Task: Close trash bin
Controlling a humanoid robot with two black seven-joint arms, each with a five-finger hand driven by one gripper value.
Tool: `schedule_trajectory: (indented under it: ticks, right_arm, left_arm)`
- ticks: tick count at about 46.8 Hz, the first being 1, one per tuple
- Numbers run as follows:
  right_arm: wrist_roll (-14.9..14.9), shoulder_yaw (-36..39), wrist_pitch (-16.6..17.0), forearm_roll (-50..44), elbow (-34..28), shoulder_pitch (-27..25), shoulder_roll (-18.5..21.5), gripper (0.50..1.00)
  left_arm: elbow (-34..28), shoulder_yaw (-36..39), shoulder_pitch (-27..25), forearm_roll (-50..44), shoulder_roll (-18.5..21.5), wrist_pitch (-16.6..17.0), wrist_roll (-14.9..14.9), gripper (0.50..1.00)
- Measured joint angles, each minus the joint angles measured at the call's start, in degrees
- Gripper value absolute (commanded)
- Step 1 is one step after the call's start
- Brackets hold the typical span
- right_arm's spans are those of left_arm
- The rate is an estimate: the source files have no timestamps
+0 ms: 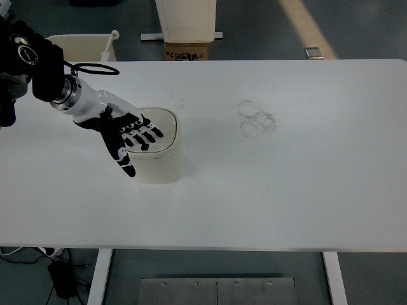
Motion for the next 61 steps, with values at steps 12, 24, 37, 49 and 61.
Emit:
schedule_trajectory:
  ticks: [12,24,37,49,61]
  right_arm:
    - [0.0,0.0,0.0,0.0,0.0,0.0,0.0,0.991]
    - [0.0,0.0,0.0,0.0,0.0,0.0,0.0,0.991]
    - [0.0,0.0,0.0,0.1,0.0,-0.1,0.0,0.991]
    - [0.0,0.1,0.0,0.0,0.0,0.0,0.0,0.991]
    - [0.0,0.1,0.0,0.0,0.0,-0.1,0.0,0.991]
  left_arm:
    - [0.3,-0.3,-0.6,0.0,0.4,0.0,0.0,1.0]
    - [2.3,-4.2,-1.6,-0.2,1.0,0.2,-0.1,1.0]
    - [10.4,-11.3,-0.3,-0.3,1.0,-0.3,-0.2,1.0]
    - [21.8,-26.2,5.6,-1.1,0.9,-0.3,-0.3,1.0]
    - [30.3,-47.5,19.1,-1.2,2.7,0.2,-1.4,1.0]
